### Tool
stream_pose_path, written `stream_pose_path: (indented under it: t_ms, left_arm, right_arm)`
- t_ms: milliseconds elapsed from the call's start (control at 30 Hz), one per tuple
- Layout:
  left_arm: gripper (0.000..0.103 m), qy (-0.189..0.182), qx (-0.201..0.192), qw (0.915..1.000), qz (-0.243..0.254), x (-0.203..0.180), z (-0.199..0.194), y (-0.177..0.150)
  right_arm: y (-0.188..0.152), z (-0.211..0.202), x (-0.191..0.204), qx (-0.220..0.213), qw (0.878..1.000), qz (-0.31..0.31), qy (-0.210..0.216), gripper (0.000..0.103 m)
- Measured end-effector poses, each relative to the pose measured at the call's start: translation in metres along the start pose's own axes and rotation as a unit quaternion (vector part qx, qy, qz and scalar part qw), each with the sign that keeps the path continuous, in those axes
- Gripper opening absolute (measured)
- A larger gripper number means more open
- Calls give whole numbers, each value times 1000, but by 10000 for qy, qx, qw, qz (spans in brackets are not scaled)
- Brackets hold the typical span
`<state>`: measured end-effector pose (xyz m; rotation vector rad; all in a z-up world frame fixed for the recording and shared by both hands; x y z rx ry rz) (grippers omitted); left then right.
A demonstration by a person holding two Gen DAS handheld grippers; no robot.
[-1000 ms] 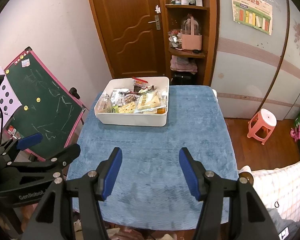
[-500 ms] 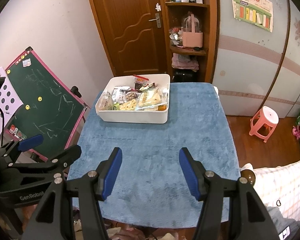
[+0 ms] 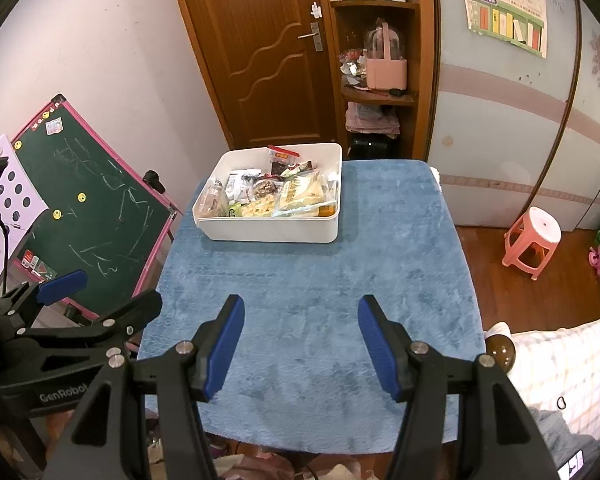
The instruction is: Organize snacks
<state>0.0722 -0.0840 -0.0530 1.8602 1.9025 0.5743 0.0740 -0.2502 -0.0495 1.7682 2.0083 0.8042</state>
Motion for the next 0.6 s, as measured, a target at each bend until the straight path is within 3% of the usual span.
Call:
stream_pose_path:
  t_ms: [600]
  left_arm:
    - [102,6,10,10000,-1,-1,0,1]
  right_arm:
    - [-4,1,2,20,10000,27,12,60]
Point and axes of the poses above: each gripper's, at about its wrist camera, not at the fingertips, and z roughly the way its jaws point, x to its left, y to its top, the point moved 6 cm from there along z, roughly the way its jaws point
